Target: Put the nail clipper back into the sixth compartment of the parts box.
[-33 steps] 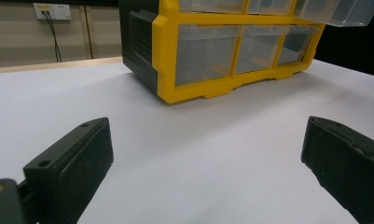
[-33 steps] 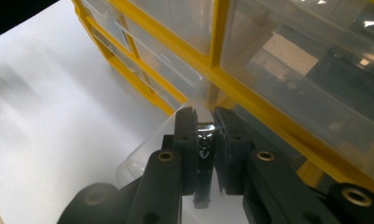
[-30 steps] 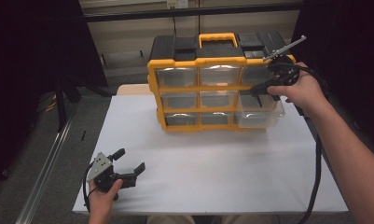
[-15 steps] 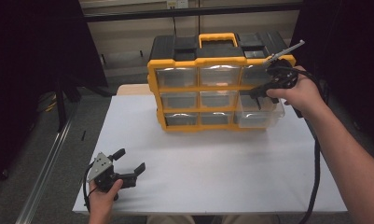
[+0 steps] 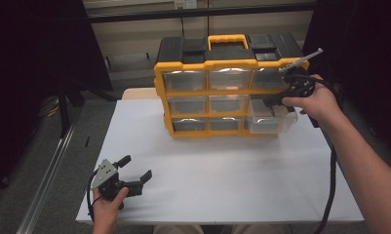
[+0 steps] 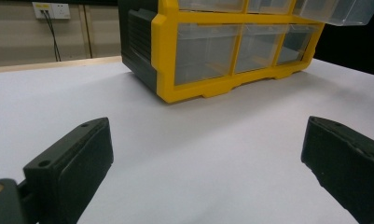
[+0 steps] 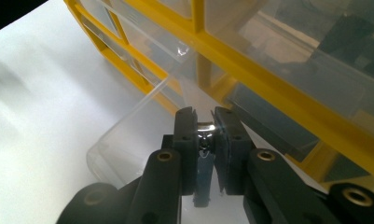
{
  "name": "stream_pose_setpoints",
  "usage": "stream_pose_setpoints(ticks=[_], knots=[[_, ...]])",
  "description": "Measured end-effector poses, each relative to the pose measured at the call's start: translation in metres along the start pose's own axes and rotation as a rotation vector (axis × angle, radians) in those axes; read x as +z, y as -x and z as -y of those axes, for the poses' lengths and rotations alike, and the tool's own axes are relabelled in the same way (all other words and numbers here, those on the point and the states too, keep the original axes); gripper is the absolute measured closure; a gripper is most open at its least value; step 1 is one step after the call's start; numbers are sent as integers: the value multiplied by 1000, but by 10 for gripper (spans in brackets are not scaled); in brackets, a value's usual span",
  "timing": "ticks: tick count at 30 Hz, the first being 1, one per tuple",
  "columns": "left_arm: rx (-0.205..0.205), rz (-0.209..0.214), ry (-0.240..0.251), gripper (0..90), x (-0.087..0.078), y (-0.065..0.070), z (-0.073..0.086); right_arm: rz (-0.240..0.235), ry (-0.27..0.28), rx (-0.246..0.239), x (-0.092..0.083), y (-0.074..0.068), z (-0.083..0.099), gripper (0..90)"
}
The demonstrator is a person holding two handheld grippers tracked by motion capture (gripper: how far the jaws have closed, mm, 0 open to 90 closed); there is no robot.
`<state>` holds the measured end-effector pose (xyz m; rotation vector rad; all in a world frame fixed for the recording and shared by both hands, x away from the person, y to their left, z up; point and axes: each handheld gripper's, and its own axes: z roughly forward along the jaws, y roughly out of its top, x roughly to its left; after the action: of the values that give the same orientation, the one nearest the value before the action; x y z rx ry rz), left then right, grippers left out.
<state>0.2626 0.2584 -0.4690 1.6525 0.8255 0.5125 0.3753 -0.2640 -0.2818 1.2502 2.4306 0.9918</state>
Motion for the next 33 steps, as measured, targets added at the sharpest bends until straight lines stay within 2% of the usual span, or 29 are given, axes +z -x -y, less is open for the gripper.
stream_pose_setpoints(ticks=[3, 6, 7, 8, 10, 11, 16, 19, 24, 30, 33], knots=[[2, -1, -2, 22, 0, 0, 0, -1, 17, 9, 0, 2, 3, 776], [8, -2, -5, 22, 0, 0, 0, -18, 58, 23, -2, 2, 5, 673], [11, -2, -7, 22, 0, 0, 0, -22, 58, 30, -3, 2, 6, 648], [-5, 1, 2, 22, 0, 1, 0, -25, 66, 23, -4, 2, 6, 627], [5, 2, -4, 22, 0, 1, 0, -29, 75, 38, -6, 0, 7, 584], [5, 2, -5, 22, 0, 1, 0, -47, 87, 29, -6, 1, 8, 555], [5, 1, -3, 22, -1, 1, 0, -87, 126, 45, -10, -5, 12, 441], [4, 0, -3, 22, -1, 1, 0, -104, 170, 27, -13, -8, 14, 372], [5, 0, -4, 22, -1, 1, -1, -115, 213, 14, -18, -12, 20, 295], [7, 2, -9, 22, 0, 1, 0, -149, 274, 28, -22, -17, 32, 238], [5, 3, -3, 22, -1, 1, 0, -157, 302, 19, -25, -20, 38, 223]])
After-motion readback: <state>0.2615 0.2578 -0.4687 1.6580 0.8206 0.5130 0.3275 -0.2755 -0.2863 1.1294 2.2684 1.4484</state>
